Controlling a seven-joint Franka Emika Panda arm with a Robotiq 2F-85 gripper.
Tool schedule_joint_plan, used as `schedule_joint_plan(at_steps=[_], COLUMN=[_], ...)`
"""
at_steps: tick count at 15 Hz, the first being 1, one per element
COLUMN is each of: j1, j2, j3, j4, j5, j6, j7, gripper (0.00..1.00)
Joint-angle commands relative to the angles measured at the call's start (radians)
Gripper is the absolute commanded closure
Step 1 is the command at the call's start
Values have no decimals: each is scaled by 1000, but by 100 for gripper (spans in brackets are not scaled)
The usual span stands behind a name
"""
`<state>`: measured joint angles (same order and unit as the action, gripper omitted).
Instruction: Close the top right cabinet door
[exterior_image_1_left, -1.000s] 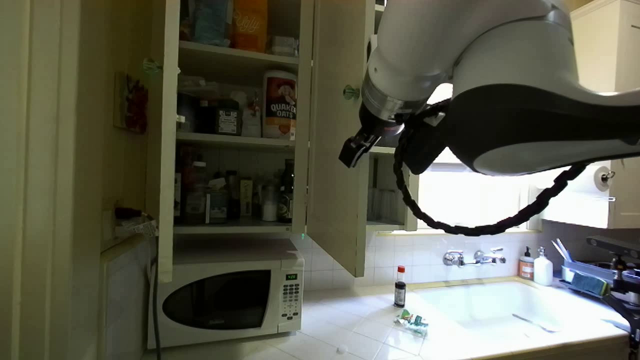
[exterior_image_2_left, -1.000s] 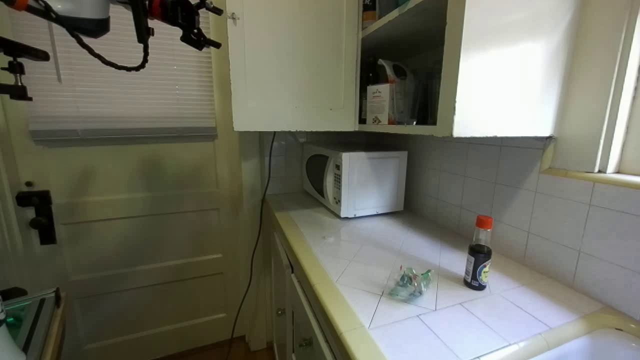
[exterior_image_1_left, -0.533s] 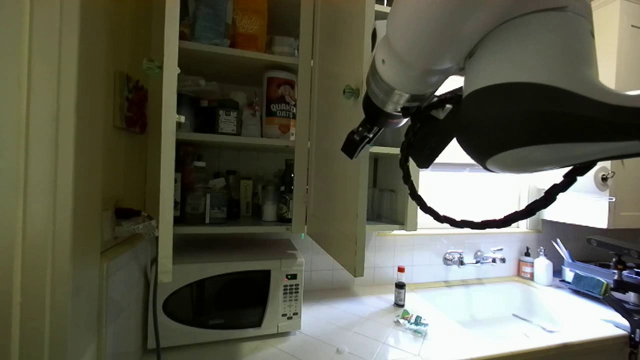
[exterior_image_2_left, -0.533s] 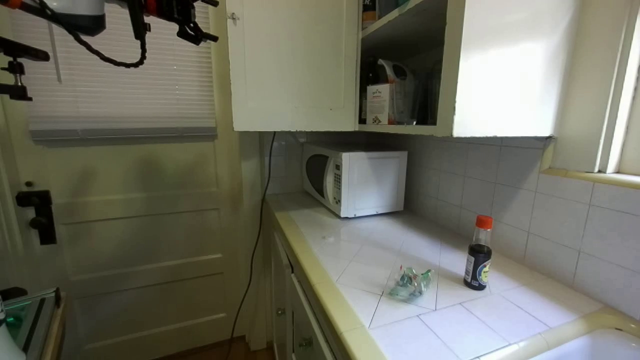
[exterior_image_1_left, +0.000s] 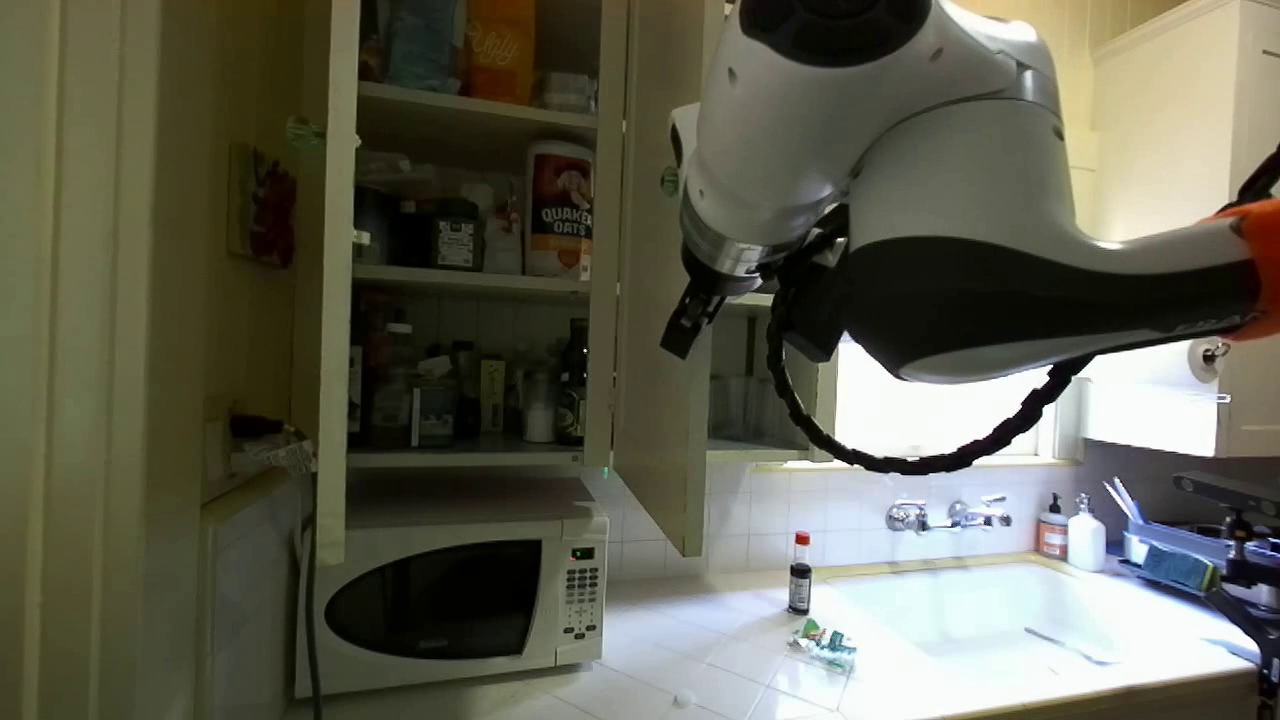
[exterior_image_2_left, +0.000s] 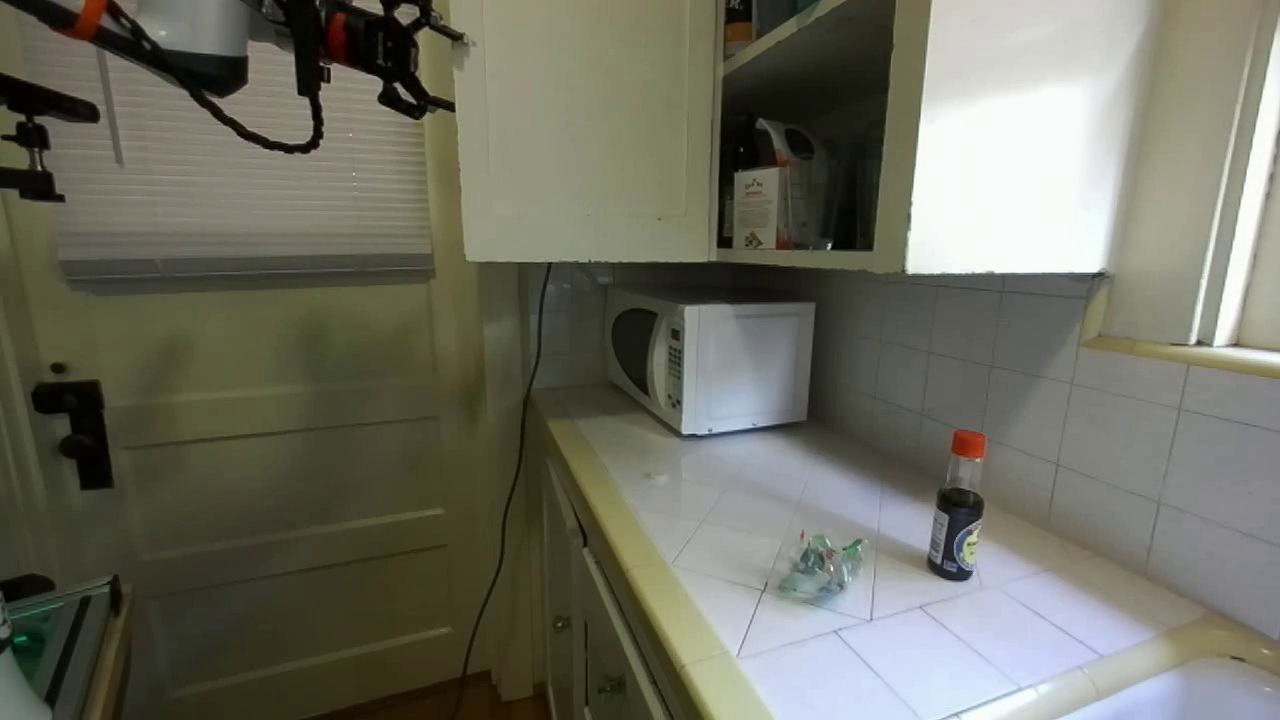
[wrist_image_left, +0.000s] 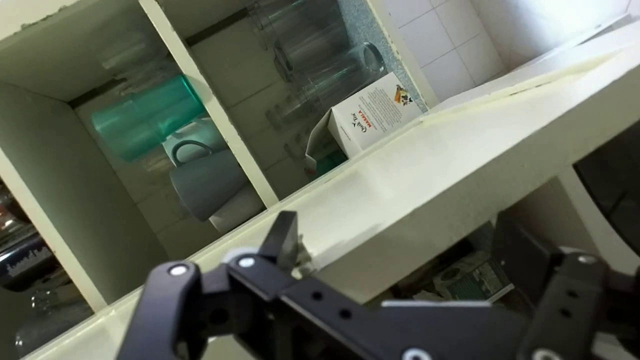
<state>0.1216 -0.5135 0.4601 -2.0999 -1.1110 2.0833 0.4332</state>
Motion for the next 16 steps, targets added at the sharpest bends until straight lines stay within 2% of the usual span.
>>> schedule_joint_plan(at_steps=[1, 6, 9, 14, 16], j1=[48, 105, 151, 208, 224], j2=[62, 53, 41, 46, 67], j3=[2, -5, -32, -19, -35], j4=[32, 3, -22, -31, -15], j5=[-60, -98, -94, -134, -142], j6=[-60, -83, -28, -22, 0], j7=[-54, -114, -161, -231, -272], gripper=[0, 0, 0, 0, 0])
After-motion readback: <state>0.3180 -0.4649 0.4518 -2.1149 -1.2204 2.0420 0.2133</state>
